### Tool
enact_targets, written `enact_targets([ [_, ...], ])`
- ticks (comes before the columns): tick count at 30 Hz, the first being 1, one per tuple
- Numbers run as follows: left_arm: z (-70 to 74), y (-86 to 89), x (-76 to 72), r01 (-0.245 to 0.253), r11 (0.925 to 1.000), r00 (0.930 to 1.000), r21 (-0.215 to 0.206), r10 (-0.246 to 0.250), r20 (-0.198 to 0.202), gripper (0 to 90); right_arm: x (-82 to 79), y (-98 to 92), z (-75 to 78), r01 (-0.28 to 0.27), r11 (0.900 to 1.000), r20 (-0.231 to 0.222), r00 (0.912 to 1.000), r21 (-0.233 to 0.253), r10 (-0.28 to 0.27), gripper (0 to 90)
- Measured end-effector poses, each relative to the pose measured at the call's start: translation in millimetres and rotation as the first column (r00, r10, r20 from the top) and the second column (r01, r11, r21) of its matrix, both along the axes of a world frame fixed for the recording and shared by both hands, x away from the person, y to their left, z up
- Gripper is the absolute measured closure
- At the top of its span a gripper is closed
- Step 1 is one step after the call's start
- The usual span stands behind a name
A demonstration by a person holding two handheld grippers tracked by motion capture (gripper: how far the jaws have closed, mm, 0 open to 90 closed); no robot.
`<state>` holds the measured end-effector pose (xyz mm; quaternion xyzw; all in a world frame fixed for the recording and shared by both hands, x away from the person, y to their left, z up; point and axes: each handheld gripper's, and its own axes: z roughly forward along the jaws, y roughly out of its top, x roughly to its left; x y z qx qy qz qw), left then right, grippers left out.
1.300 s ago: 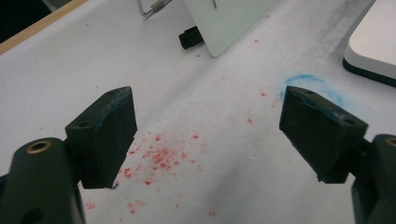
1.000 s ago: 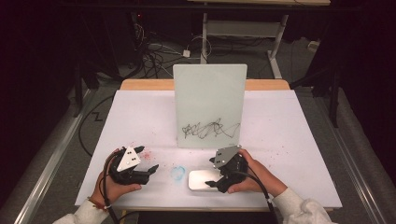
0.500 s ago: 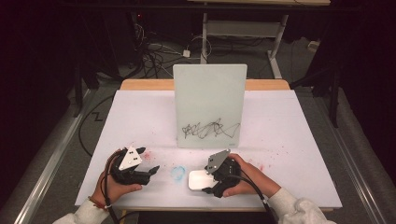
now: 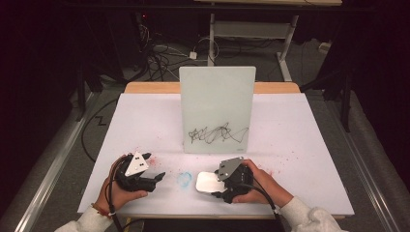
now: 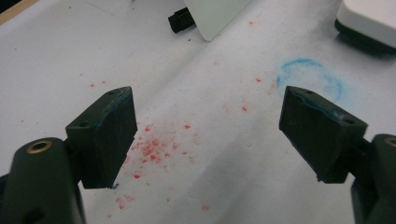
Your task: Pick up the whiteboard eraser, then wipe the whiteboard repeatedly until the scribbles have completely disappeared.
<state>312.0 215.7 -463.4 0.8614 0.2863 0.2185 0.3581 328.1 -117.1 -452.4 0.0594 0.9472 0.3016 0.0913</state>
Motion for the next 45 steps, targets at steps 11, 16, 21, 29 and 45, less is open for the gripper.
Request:
enact_targets([
  [11, -0.6, 1.7, 1.8, 0.009, 0.9996, 1.0000, -0.026, -0.009, 0.002, 17.9, 0.0, -20.6, 21.9, 0.069, 0.993, 0.065, 0.9950, 0.094, -0.075, 30.8],
  [16, -3.2, 3.0, 7.9, 0.023, 0.9992, 0.9997, -0.033, -0.024, -0.008, 17.9, 1.9, -27.2, 31.3, 0.102, 0.984, 0.119, 0.9856, 0.143, -0.120, 30.8],
  [21, -2.5, 4.4, 6.3, 0.028, 0.9990, 0.9996, -0.036, -0.028, -0.005, 17.9, 4.0, -32.0, 34.2, 0.137, 0.976, 0.149, 0.9755, 0.168, -0.162, 30.8],
  [29, -0.9, 4.6, 4.2, 0.028, 0.9989, 0.9996, -0.038, -0.028, 0.004, 17.9, 7.6, -39.3, 38.0, 0.164, 0.970, 0.180, 0.9639, 0.178, -0.196, 30.8],
  [45, -0.3, 2.5, 2.3, 0.034, 0.9990, 0.9994, -0.028, -0.034, 0.004, 18.0, 19.6, -58.1, 37.6, 0.250, 0.941, 0.220, 0.9281, 0.229, -0.301, 30.7],
])
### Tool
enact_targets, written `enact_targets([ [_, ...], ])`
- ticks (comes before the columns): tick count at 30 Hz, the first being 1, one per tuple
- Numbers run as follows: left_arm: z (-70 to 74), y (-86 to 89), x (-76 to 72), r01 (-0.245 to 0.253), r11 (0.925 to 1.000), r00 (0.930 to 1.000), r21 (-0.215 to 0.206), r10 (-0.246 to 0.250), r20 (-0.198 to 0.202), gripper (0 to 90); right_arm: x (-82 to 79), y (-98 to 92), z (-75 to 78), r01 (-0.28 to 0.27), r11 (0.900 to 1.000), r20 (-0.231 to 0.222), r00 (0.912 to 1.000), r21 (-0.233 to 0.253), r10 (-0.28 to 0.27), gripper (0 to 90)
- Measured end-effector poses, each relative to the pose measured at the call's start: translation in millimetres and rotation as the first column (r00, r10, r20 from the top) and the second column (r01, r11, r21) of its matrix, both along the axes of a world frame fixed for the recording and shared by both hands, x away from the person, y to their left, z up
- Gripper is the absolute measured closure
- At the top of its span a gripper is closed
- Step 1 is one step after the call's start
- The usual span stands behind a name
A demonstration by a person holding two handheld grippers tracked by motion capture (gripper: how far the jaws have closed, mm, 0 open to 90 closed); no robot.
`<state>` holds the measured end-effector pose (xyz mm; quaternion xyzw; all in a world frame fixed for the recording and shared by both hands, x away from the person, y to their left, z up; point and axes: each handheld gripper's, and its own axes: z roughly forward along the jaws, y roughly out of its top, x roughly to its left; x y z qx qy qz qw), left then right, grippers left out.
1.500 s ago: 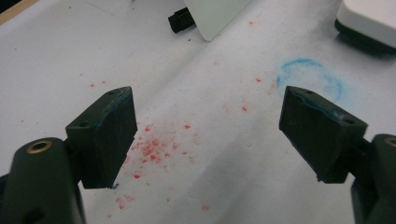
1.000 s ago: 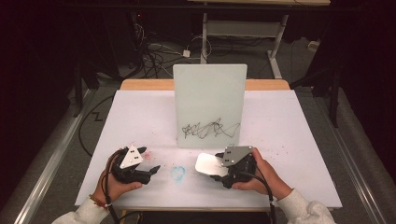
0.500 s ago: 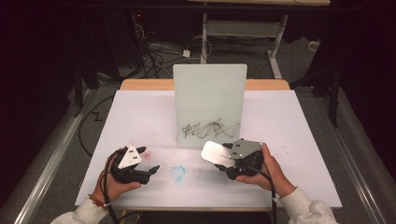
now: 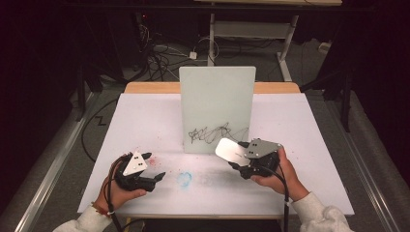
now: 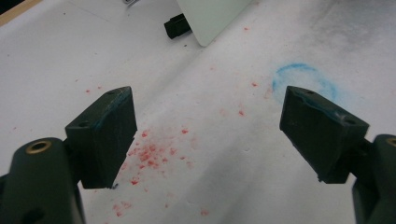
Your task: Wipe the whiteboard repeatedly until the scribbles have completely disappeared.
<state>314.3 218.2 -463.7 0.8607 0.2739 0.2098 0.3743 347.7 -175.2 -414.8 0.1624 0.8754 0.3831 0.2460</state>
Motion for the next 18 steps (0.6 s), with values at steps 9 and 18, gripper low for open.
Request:
enact_targets([
  [9, 0.5, -1.8, -2.5, 0.002, 0.9999, 1.0000, 0.011, -0.002, 0.002, 18.1, 1.6, -15.7, 2.3, 0.162, 0.986, 0.189, 0.9702, -0.038, -0.152, 30.7],
  [18, -1.1, -3.1, -0.3, 0.001, 0.9999, 1.0000, 0.013, -0.001, -0.005, 18.2, 13.3, -5.3, -4.9, 0.205, 0.977, 0.313, 0.9332, -0.059, -0.177, 30.8],
])
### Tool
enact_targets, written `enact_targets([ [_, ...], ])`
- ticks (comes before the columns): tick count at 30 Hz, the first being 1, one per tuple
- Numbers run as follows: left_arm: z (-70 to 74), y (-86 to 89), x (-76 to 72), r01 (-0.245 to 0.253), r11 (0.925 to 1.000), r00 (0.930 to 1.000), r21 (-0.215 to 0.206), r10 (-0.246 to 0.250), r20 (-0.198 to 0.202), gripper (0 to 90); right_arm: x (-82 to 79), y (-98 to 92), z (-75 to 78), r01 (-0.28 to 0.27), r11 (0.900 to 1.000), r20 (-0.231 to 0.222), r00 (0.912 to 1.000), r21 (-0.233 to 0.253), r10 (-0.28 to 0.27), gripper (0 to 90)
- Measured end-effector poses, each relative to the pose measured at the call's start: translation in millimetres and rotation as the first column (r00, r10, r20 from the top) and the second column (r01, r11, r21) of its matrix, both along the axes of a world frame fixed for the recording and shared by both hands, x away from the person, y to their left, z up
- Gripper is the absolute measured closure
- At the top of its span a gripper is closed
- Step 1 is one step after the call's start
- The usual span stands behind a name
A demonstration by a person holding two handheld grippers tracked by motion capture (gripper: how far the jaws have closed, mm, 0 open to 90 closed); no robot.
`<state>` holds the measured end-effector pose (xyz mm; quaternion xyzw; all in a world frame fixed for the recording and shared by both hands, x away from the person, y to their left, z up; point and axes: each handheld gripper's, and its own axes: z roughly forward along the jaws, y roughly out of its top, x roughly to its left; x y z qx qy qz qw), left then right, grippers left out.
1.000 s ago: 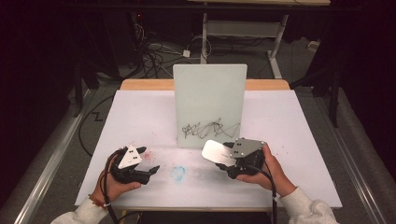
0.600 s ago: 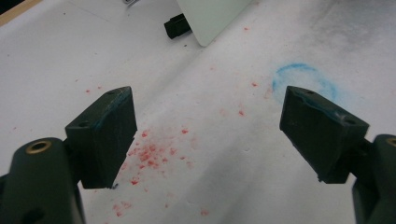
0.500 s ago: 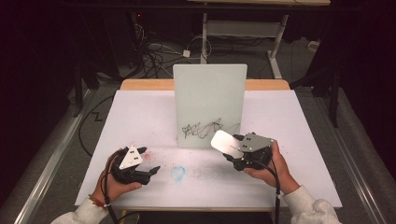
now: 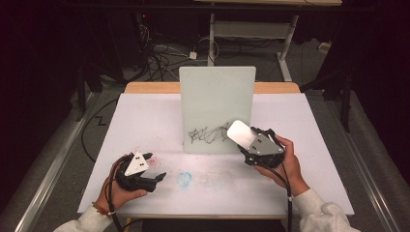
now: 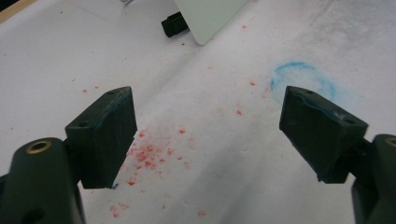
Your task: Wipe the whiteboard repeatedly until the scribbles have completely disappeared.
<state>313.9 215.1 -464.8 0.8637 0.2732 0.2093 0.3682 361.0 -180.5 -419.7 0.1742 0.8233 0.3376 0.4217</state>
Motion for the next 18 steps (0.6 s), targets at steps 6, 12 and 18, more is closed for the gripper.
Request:
enact_targets([
  [6, 0.4, 1.0, 0.3, 0.001, 0.9995, 0.9998, -0.030, -0.002, -0.018, 18.2, 8.9, 16.6, -8.4, 0.012, 0.998, 0.071, 0.9974, -0.059, -0.008, 30.8],
  [12, 0.2, 1.0, 0.1, -0.001, 0.9995, 0.9996, -0.032, 0.000, -0.029, 18.5, 13.0, 33.9, -22.3, 0.014, 0.993, 0.097, 0.9952, -0.116, -0.002, 30.7],
  [18, 0.9, 2.6, 0.6, 0.006, 0.9989, 0.9996, -0.046, -0.007, -0.029, 18.9, 8.7, 48.8, -37.5, -0.025, 0.989, 0.094, 0.9949, -0.144, 0.038, 30.7],
])
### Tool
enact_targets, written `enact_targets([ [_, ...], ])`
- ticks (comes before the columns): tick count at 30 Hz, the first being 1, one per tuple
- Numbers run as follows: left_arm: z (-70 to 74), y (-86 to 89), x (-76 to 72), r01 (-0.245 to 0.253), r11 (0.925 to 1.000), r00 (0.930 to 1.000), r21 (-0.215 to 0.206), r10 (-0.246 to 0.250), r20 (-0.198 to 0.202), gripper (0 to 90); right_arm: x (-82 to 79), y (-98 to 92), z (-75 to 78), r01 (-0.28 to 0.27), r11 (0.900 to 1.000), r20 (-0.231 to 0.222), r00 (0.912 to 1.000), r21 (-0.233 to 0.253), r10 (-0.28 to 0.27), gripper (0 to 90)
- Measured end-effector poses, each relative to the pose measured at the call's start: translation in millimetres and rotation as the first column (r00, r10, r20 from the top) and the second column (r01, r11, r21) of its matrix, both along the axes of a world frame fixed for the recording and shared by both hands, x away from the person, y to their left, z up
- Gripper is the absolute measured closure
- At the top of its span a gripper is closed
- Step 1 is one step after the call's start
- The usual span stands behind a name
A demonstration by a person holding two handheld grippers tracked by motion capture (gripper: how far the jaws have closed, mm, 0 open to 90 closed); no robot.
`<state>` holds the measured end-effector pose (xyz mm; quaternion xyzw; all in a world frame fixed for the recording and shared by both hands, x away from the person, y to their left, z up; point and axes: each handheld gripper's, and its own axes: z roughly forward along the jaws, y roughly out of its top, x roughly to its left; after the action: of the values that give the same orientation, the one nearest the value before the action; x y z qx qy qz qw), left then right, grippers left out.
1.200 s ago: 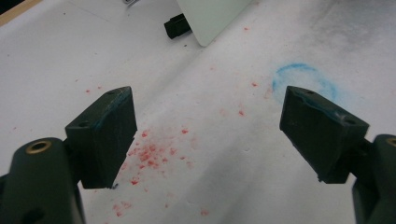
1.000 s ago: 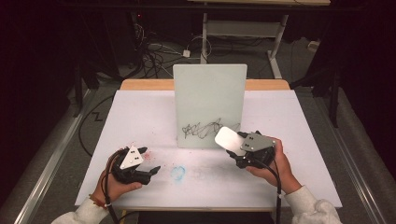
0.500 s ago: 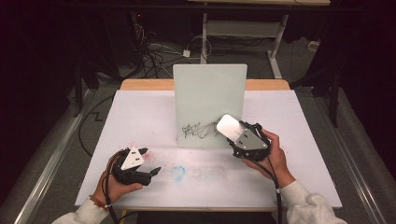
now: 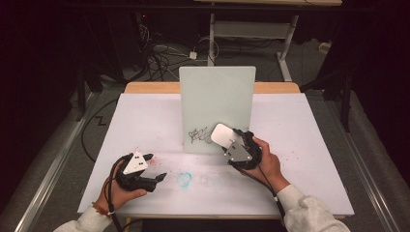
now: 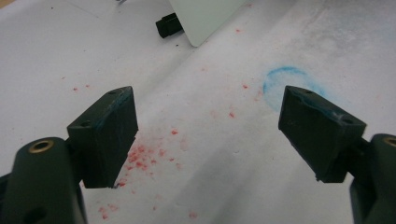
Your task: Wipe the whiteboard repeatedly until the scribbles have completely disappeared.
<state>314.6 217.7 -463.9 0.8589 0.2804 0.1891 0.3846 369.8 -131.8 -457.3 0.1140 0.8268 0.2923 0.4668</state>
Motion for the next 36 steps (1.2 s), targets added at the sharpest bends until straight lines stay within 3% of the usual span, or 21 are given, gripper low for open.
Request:
enact_targets([
  [1, 0.2, 0.1, -0.3, 0.002, 1.0000, 1.0000, -0.003, -0.002, 0.002, 18.8, -2.6, 2.6, -5.8, -0.013, 0.999, -0.006, 0.9999, -0.035, 0.012, 30.6],
  [3, 1.9, 0.3, -2.4, 0.013, 0.9999, 0.9997, 0.006, -0.013, 0.022, 18.5, -2.8, 1.5, -6.3, -0.019, 0.999, -0.014, 0.9997, -0.042, 0.018, 30.7],
  [5, 4.6, 1.3, -5.5, 0.029, 0.9996, 0.9984, 0.004, -0.029, 0.048, 18.4, -1.8, -6.1, -2.4, -0.002, 1.000, -0.031, 0.9995, -0.016, 0.001, 30.7],
  [8, 6.5, 2.7, -7.3, 0.026, 0.9996, 0.9978, -0.008, -0.026, 0.061, 18.3, 0.3, -24.7, 6.0, 0.064, 0.998, 0.045, 0.9970, -0.029, -0.062, 30.7],
  [10, 5.9, 2.8, -6.4, 0.023, 0.9997, 0.9980, -0.002, -0.023, 0.059, 18.3, 2.9, -39.0, 12.8, 0.121, 0.993, 0.076, 0.9896, 0.011, -0.122, 30.7],
  [13, 5.3, 1.4, -6.3, 0.024, 0.9997, 0.9981, 0.007, -0.025, 0.056, 18.4, 2.4, -40.7, 11.9, 0.125, 0.992, 0.068, 0.9897, 0.017, -0.126, 30.7],
  [15, 5.4, 0.3, -6.6, 0.026, 0.9996, 0.9980, 0.010, -0.027, 0.058, 18.4, -0.2, -36.0, 5.1, 0.110, 0.994, 0.044, 0.9929, 0.009, -0.110, 30.7],
  [17, 5.2, -0.4, -6.5, 0.027, 0.9995, 0.9980, 0.012, -0.028, 0.056, 18.3, -5.0, -26.0, -7.1, 0.075, 0.997, 0.017, 0.9971, -0.030, -0.075, 30.6],
  [19, 4.9, -0.4, -6.6, 0.030, 0.9995, 0.9981, 0.013, -0.030, 0.054, 18.4, -9.4, -15.5, -18.3, 0.031, 0.994, 0.003, 0.9995, -0.100, -0.031, 30.5],
  [20, 4.9, -0.2, -6.9, 0.030, 0.9995, 0.9981, 0.011, -0.030, 0.054, 18.4, -13.0, -7.4, -25.0, 0.024, 0.986, 0.042, 0.9990, -0.168, -0.017, 30.6],
  [23, 5.7, 1.0, -7.8, 0.026, 0.9996, 0.9979, 0.009, -0.026, 0.059, 18.4, -12.4, -7.6, -23.4, 0.021, 0.985, 0.027, 0.9995, -0.171, -0.017, 30.6],
  [26, 6.0, 2.2, -7.6, 0.020, 0.9998, 0.9981, 0.004, -0.020, 0.059, 18.4, -9.0, -15.0, -15.8, 0.050, 0.982, 0.065, 0.9971, -0.184, -0.039, 30.6],
  [27, 6.0, 2.2, -7.3, 0.020, 0.9998, 0.9981, 0.005, -0.021, 0.059, 18.4, -6.0, -21.9, -8.1, 0.088, 0.985, 0.083, 0.9936, -0.146, -0.076, 30.7],
  [30, 5.4, 0.7, -6.5, 0.022, 0.9997, 0.9982, 0.012, -0.023, 0.056, 18.4, -3.8, -25.7, -2.8, 0.090, 0.989, 0.070, 0.9942, -0.119, -0.082, 30.7],
  [32, 4.5, -1.0, -6.1, 0.024, 0.9996, 0.9983, 0.013, -0.025, 0.052, 18.4, -5.1, -21.5, -6.0, 0.099, 0.985, 0.090, 0.9922, -0.139, -0.087, 30.7],
  [36, 3.2, -2.8, -4.6, 0.025, 0.9995, 0.9986, 0.017, -0.026, 0.045, 18.4, -7.0, 0.3, -13.6, 0.053, 0.983, 0.090, 0.9952, -0.177, -0.037, 30.6],
])
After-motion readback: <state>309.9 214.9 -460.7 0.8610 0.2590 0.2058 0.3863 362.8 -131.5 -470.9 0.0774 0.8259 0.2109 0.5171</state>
